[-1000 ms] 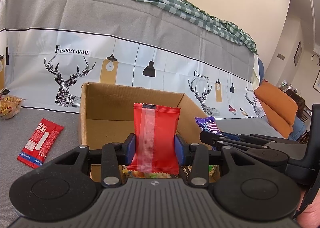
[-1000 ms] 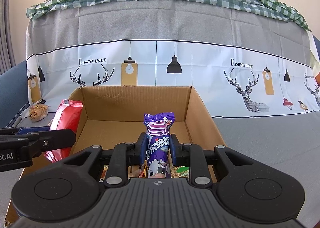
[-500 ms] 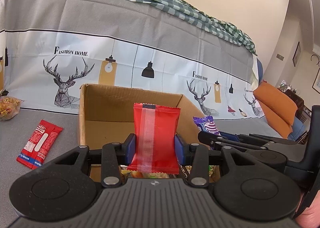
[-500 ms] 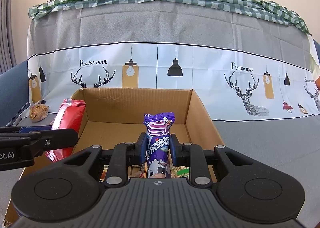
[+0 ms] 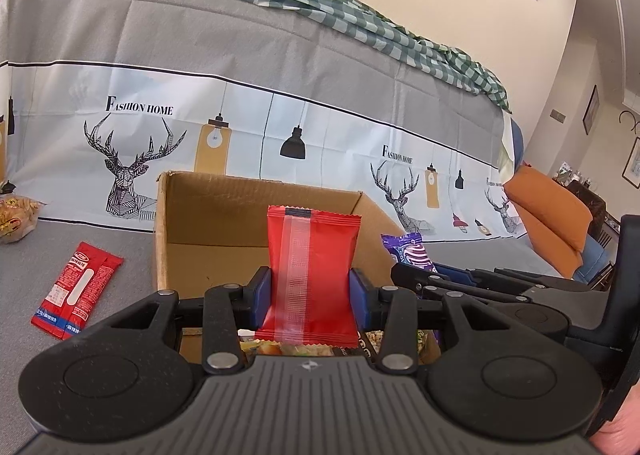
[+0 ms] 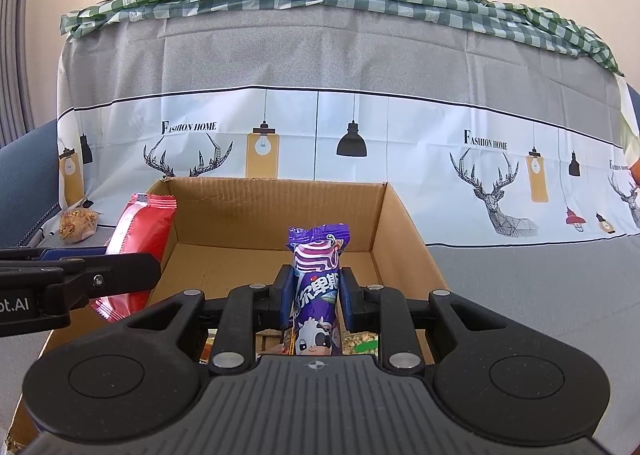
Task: Organize snacks
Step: 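Hold the red packet and purple candy above the box opening with both tools, then open both tools to drop the red packet and purple candy into the box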
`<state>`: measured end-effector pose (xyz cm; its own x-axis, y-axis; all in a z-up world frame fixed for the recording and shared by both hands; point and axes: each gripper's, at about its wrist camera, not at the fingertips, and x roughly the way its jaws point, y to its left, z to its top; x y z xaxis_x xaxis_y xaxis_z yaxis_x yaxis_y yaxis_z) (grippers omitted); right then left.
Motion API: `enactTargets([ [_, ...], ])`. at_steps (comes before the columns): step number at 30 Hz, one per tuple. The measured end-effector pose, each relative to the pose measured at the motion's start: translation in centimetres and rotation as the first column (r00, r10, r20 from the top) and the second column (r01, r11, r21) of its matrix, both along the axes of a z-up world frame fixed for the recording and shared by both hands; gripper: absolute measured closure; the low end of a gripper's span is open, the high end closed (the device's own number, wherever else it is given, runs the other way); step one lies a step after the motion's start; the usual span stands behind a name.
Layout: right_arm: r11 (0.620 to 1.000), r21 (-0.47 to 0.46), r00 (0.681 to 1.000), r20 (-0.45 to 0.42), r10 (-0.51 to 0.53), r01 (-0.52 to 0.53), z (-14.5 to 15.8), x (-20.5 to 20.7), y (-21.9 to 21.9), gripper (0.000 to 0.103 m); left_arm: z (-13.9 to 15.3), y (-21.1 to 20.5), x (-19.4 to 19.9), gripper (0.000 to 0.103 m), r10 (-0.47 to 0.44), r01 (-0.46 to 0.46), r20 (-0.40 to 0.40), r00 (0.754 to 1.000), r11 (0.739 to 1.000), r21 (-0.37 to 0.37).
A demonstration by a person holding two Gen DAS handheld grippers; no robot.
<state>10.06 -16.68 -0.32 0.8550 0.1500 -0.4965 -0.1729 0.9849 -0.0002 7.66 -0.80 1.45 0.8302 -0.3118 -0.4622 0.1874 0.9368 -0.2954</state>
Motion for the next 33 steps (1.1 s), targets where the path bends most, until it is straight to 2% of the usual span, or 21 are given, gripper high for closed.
enactTargets([
  [17,1.0,-0.011,1.0,0.0,0.013,-0.013,0.1,0.1,0.1,0.078,0.2,-0.2,0.0,0.057,-0.016,0.015,-0.003,1.0,1.0,-0.012],
  [19,1.0,-0.014,1.0,-0.011,0.019,-0.02,0.0,0.2,0.1,0.078,0.2,-0.3,0.1,0.05,-0.014,0.014,-0.005,1.0,1.0,-0.012],
  [21,1.0,-0.025,1.0,-0.017,0.019,-0.019,-0.1,0.4,0.3,0.076,0.2,-0.2,0.1,0.049,-0.01,0.01,-0.007,1.0,1.0,-0.019],
  [23,0.999,-0.028,1.0,-0.013,0.02,-0.021,0.0,0.4,0.4,0.067,0.1,0.0,0.2,0.048,-0.004,0.004,-0.008,1.0,1.0,-0.022],
  [25,0.999,-0.029,1.0,-0.011,0.016,-0.017,0.0,0.4,0.4,0.061,0.1,0.1,0.2,0.048,-0.002,0.002,-0.009,1.0,1.0,-0.026],
  [33,1.0,-0.019,1.0,0.001,0.002,-0.002,0.1,0.1,1.1,0.056,0.4,1.2,-0.2,0.048,0.024,-0.024,-0.004,1.0,0.999,-0.031],
])
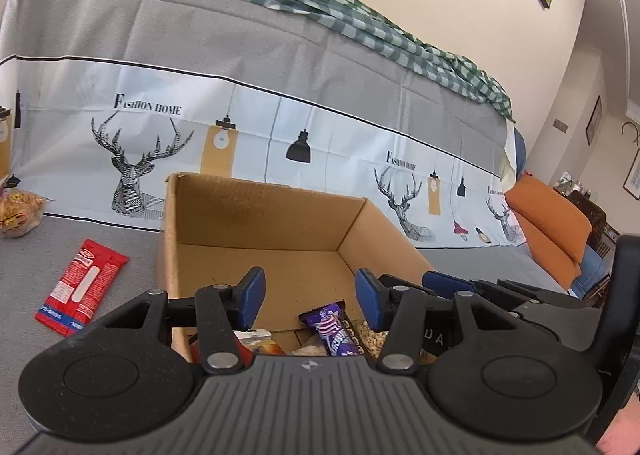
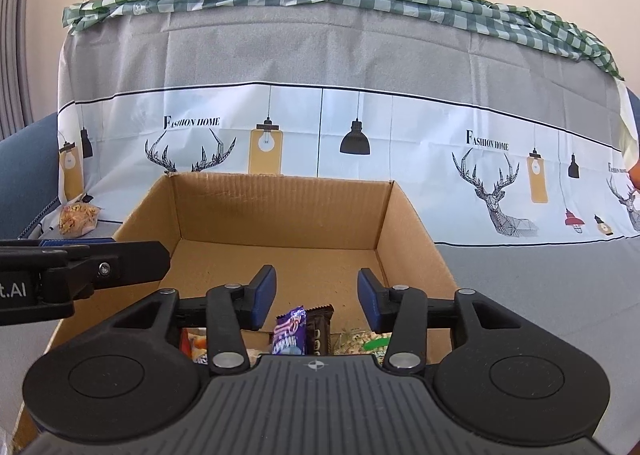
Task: Organize snacks
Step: 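Open both tools to drop the red packet and purple candy into the box, then move the left tool to the orange cracker bag while the right tool approaches the red spicy-strip packet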
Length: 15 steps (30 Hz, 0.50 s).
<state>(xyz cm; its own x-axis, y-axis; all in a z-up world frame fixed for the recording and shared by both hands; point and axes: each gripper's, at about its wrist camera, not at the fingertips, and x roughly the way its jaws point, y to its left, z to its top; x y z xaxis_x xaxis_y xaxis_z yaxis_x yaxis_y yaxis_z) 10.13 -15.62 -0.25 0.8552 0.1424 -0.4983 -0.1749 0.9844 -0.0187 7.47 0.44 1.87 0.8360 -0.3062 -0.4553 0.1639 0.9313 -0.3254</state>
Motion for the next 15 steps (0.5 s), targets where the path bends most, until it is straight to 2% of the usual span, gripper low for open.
enactTargets([
  [3,1.0,0.01,1.0,0.013,-0.014,0.014,0.2,-0.3,0.6,0.056,0.2,1.5,-0.2,0.049,0.037,-0.037,-0.009,0.999,0.999,-0.018],
  [5,0.999,0.024,0.999,0.021,-0.026,0.026,0.3,-0.6,1.2,0.056,0.3,2.8,-0.3,0.057,0.069,-0.07,-0.022,0.997,0.997,-0.029],
  [7,0.999,0.039,0.999,0.035,-0.034,0.032,0.5,-0.9,2.0,0.056,0.3,4.2,-0.4,0.084,0.093,-0.095,-0.037,0.995,0.994,-0.045],
  [9,0.998,0.053,0.998,0.05,-0.038,0.035,0.7,-1.2,2.9,0.056,0.4,5.6,-0.6,0.096,0.113,-0.115,-0.048,0.992,0.992,-0.055],
  [12,0.997,0.078,0.997,0.072,-0.023,0.017,0.9,-1.9,4.7,0.057,0.9,7.7,-1.0,0.098,0.149,-0.151,-0.046,0.988,0.988,-0.044],
  [15,0.994,0.108,0.996,0.089,0.009,-0.018,1.2,-2.6,6.8,0.068,1.1,10.6,-0.8,0.097,0.179,-0.183,-0.07,0.981,0.981,-0.062],
])
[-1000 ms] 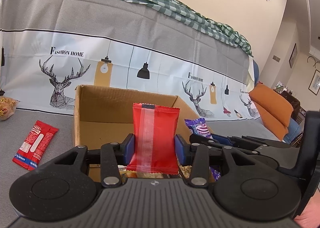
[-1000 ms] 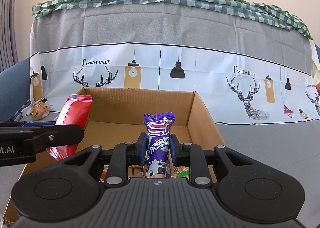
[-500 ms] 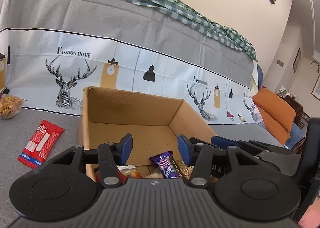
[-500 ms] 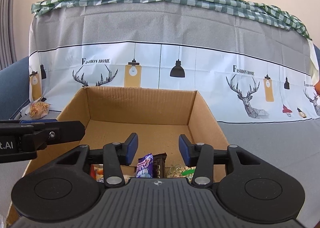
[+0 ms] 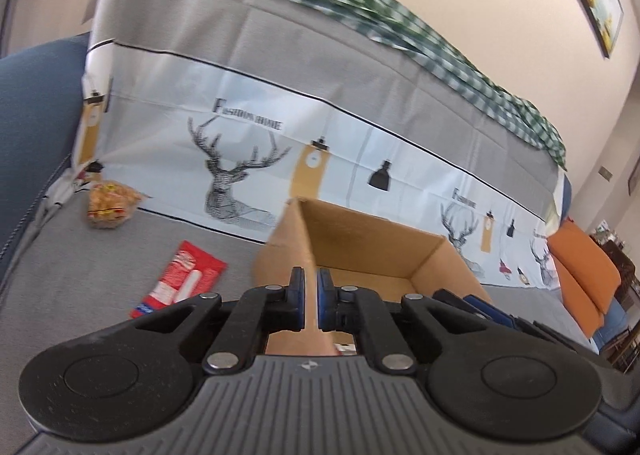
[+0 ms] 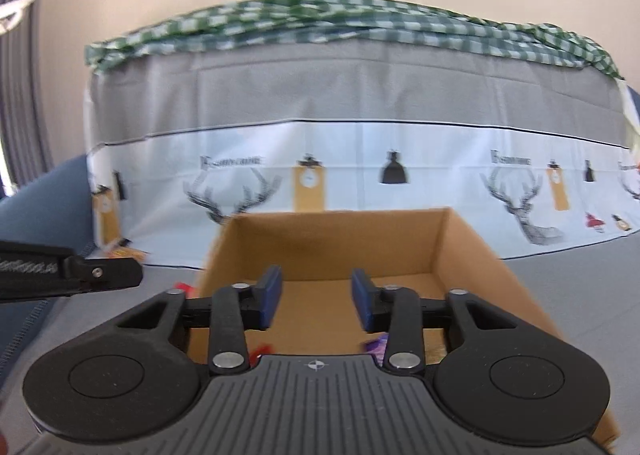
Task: Organize snacks
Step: 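Move the left tool to the orange cracker bag while the right tool approaches the red spicy-strip packet, then grasp the orange cracker bag with the left tool while the right tool grasps the red spicy-strip packet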
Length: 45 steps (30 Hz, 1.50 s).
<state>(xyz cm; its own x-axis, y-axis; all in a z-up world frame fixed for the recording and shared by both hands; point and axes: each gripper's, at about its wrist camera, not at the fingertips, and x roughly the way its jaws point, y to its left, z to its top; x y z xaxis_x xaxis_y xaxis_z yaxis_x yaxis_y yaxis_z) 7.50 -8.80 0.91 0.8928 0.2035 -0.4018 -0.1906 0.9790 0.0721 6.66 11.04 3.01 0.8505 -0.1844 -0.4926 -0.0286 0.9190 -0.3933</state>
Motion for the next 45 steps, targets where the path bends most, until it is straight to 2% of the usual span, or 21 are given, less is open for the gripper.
enactTargets([
  [6,0.996,0.051,0.996,0.048,0.069,-0.072,0.6,-1.7,4.2,0.07,-1.3,6.2,1.7,0.097,0.046,-0.045,-0.065,0.997,0.999,0.017],
  [11,0.99,0.064,0.991,0.052,0.126,-0.129,0.4,-2.5,7.6,0.07,-3.0,11.8,2.5,0.097,0.157,-0.157,-0.108,0.982,0.988,0.007],
  [13,0.987,0.06,0.988,0.057,0.144,-0.147,0.2,-2.6,8.8,0.07,-3.5,13.8,2.6,0.097,0.202,-0.208,-0.131,0.971,0.978,-0.027],
  [15,0.985,0.055,0.985,0.057,0.161,-0.164,-0.1,-2.6,10.1,0.07,-3.7,15.1,2.6,0.097,0.23,-0.239,-0.134,0.964,0.97,-0.054],
  [21,0.975,0.011,0.973,0.067,0.219,-0.221,-1.4,-2.6,14.2,0.067,-4.1,16.4,3.4,0.097,0.258,-0.261,-0.124,0.958,0.965,-0.005],
  [26,0.976,-0.005,0.975,0.042,0.217,-0.217,-3.0,-1.4,17.1,0.056,-4.8,17.5,4.6,0.096,0.291,-0.292,-0.123,0.949,0.956,0.006],
  [30,0.99,-0.001,0.99,0.023,0.142,-0.142,-4.6,0.9,18.5,0.041,-5.4,18.1,5.2,0.093,0.299,-0.302,-0.132,0.945,0.953,-0.006],
  [32,0.994,0.001,0.994,-0.019,0.11,-0.11,-5.8,2.5,19.2,0.033,-5.6,17.9,5.9,0.089,0.285,-0.287,-0.133,0.949,0.958,0.009],
  [34,0.995,0.002,0.993,-0.07,0.097,-0.098,-7.1,3.9,19.9,0.031,-5.9,17.6,6.6,0.079,0.275,-0.274,-0.129,0.953,0.961,0.032],
  [35,0.996,-0.009,0.992,-0.09,0.086,-0.087,-7.7,4.6,20.2,0.027,-6.0,17.5,7.0,0.075,0.272,-0.269,-0.126,0.954,0.962,0.043],
  [37,0.997,-0.024,0.988,-0.137,0.07,-0.074,-8.9,5.9,20.9,0.02,-6.3,17.5,7.8,0.055,0.267,-0.261,-0.128,0.955,0.964,0.057],
  [38,0.997,-0.03,0.985,-0.158,0.063,-0.068,-9.4,6.5,21.2,0.019,-6.6,17.5,8.3,0.053,0.262,-0.256,-0.129,0.956,0.965,0.062],
  [45,0.999,-0.051,0.971,-0.237,-0.007,-0.005,-12.0,9.4,21.4,0.016,-8.5,17.8,12.4,0.018,0.225,-0.218,-0.15,0.963,0.974,0.061],
])
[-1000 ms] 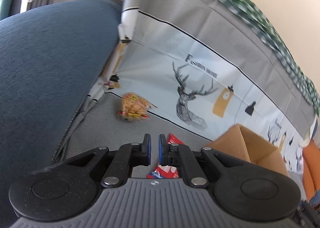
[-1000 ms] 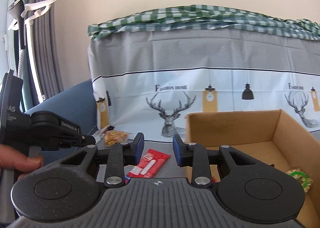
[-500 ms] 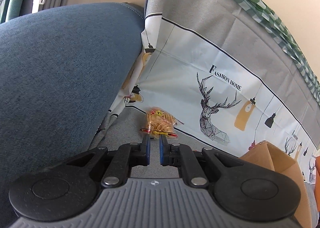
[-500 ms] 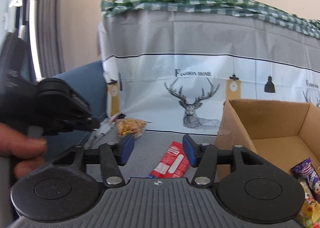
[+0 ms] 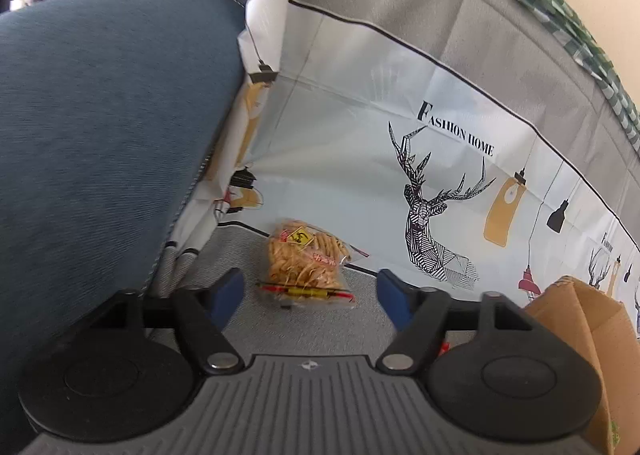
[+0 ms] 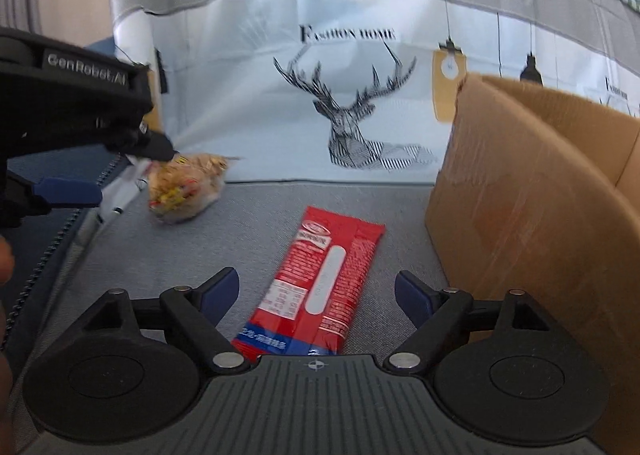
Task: Organize snacks
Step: 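Grasp the orange cracker bag with the left tool while the right tool grasps the red spicy-strip packet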
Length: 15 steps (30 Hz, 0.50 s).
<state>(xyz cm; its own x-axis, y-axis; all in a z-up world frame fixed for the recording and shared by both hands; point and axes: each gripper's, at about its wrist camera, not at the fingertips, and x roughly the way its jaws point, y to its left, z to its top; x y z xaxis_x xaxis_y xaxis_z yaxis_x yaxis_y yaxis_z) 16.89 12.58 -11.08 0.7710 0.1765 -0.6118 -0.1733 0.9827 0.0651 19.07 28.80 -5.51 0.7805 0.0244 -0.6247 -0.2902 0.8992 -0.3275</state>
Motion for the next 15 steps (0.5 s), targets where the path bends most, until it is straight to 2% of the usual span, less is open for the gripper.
enactTargets([
  [3,1.0,-0.003,0.999,-0.043,-0.015,0.015,-0.9,0.8,-0.1,0.016,-0.8,-0.2,2.1,0.013,-0.033,0.033,-0.023,0.999,0.999,0.023],
  [6,1.0,0.002,0.996,-0.083,-0.03,0.03,-1.6,1.3,-0.4,0.016,-1.5,-0.3,4.1,0.003,-0.034,0.036,-0.038,0.999,0.998,0.05],
  [12,1.0,-0.003,0.996,-0.088,-0.021,0.021,-2.0,1.5,-0.3,0.015,-3.2,-0.5,6.9,0.003,-0.027,0.033,-0.087,0.996,0.997,0.068],
  [14,1.0,0.0,0.997,-0.075,-0.007,0.007,-2.0,1.3,-0.3,0.024,-3.5,-0.6,7.3,0.004,-0.023,0.029,-0.088,0.996,0.997,0.072],
  [15,1.0,0.0,0.998,-0.067,0.004,-0.004,-1.9,1.3,-0.2,0.03,-3.6,-0.7,7.4,0.012,-0.024,0.03,-0.087,0.996,0.997,0.071],
])
